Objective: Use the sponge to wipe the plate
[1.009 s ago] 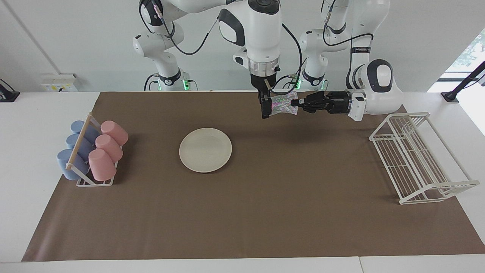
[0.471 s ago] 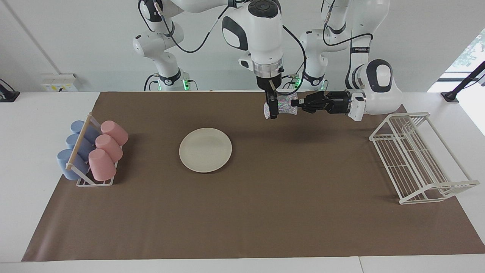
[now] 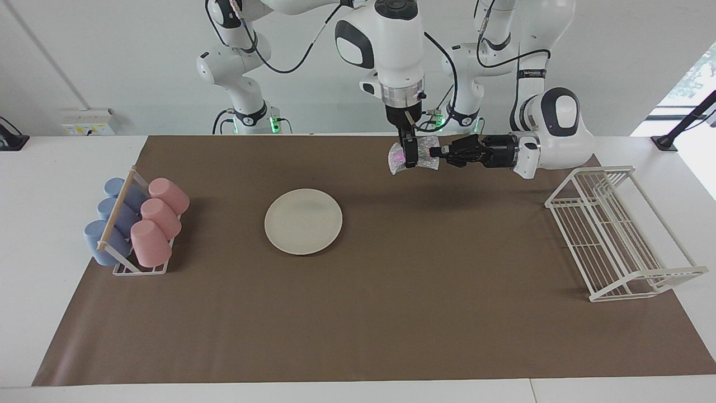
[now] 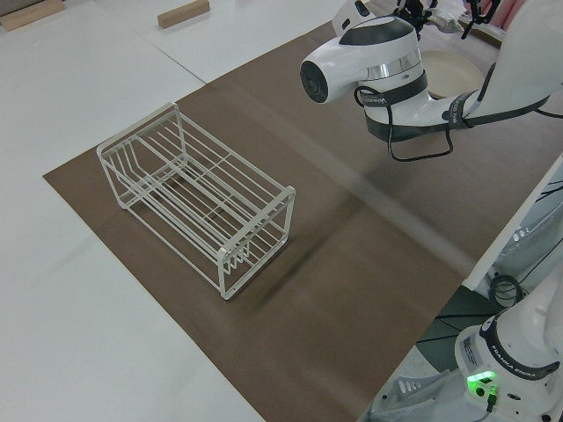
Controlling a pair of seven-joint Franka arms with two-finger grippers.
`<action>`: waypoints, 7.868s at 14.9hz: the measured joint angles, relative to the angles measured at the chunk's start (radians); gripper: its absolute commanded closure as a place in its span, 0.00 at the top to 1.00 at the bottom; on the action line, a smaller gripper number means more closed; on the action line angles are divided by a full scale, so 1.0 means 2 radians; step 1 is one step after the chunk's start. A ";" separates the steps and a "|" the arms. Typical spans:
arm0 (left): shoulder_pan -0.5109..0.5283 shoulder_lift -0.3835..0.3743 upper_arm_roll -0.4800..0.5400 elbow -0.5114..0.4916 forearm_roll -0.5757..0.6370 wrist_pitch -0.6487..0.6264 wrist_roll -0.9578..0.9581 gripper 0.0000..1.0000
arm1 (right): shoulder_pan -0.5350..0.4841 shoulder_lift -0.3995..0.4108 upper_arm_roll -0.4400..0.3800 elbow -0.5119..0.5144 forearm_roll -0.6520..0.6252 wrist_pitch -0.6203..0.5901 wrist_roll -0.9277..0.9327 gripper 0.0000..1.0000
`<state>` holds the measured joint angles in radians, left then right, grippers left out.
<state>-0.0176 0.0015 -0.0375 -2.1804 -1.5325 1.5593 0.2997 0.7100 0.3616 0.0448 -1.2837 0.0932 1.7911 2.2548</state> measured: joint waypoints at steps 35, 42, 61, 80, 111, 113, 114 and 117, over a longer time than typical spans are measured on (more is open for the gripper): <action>0.001 -0.002 0.007 0.015 0.333 0.144 -0.005 1.00 | -0.132 -0.108 -0.007 -0.470 0.006 0.354 -0.281 0.00; 0.001 -0.002 0.007 0.017 0.334 0.146 -0.042 1.00 | -0.194 -0.097 -0.007 -0.491 0.012 0.381 -0.441 0.00; -0.001 0.000 0.004 0.024 0.334 0.190 -0.058 1.00 | -0.208 -0.102 -0.006 -0.500 0.122 0.387 -0.619 0.00; -0.001 0.000 0.005 0.024 0.349 0.194 -0.059 1.00 | -0.127 -0.104 -0.002 -0.485 0.124 0.392 -0.406 0.00; -0.106 -0.004 -0.006 0.048 0.116 0.151 -0.055 0.00 | -0.053 -0.081 -0.001 -0.164 0.017 0.086 -0.120 0.00; -0.107 -0.004 -0.006 0.047 0.116 0.151 -0.056 0.00 | -0.053 -0.081 -0.001 -0.164 0.017 0.086 -0.120 0.00; -0.109 -0.004 -0.007 0.045 0.115 0.151 -0.056 0.00 | -0.053 -0.081 -0.001 -0.164 0.017 0.086 -0.120 0.00; -0.112 -0.004 -0.006 0.045 0.110 0.152 -0.059 0.00 | -0.053 -0.081 -0.001 -0.164 0.017 0.086 -0.120 0.00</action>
<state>-0.2418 -0.0072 -0.0504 -2.0910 -1.3133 1.8637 0.1825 0.6036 0.1999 0.0427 -1.6110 0.1281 1.9639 2.0157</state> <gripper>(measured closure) 0.969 0.899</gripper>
